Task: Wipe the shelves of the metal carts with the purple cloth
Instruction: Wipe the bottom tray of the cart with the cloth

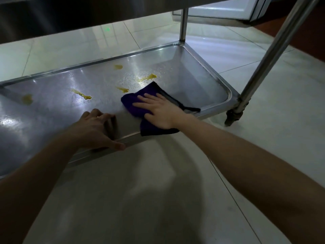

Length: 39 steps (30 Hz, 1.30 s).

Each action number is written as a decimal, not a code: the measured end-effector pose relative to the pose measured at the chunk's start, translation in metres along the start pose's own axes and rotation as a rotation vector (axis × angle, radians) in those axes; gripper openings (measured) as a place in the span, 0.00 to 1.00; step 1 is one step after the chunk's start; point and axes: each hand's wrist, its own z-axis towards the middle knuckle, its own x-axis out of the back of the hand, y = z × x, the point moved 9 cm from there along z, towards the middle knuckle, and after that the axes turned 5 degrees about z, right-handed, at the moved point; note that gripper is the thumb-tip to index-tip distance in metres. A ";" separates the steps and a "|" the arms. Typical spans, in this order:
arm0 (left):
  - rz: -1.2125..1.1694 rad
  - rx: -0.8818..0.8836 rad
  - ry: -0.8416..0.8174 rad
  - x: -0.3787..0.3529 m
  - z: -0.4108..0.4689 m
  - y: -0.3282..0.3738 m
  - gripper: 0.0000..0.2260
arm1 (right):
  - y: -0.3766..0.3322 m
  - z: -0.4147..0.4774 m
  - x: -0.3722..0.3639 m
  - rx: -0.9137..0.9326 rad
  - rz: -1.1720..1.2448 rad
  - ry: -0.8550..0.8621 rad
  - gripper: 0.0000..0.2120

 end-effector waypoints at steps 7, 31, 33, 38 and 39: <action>-0.005 -0.016 0.042 -0.002 0.001 -0.001 0.72 | 0.194 -0.070 0.079 -0.504 -0.020 0.236 0.28; -0.034 -0.031 0.279 -0.022 -0.067 -0.124 0.62 | 0.040 -0.010 0.015 -0.489 -0.010 0.360 0.29; -0.030 -0.060 0.308 -0.024 -0.068 -0.125 0.61 | 0.014 0.006 0.005 -0.470 -0.029 0.351 0.29; -0.027 -0.112 0.295 -0.016 -0.069 -0.114 0.51 | -0.123 0.059 -0.042 0.004 -0.021 0.128 0.28; -0.026 -0.106 0.279 -0.016 -0.070 -0.112 0.49 | -0.141 0.063 -0.048 0.066 -0.026 0.089 0.28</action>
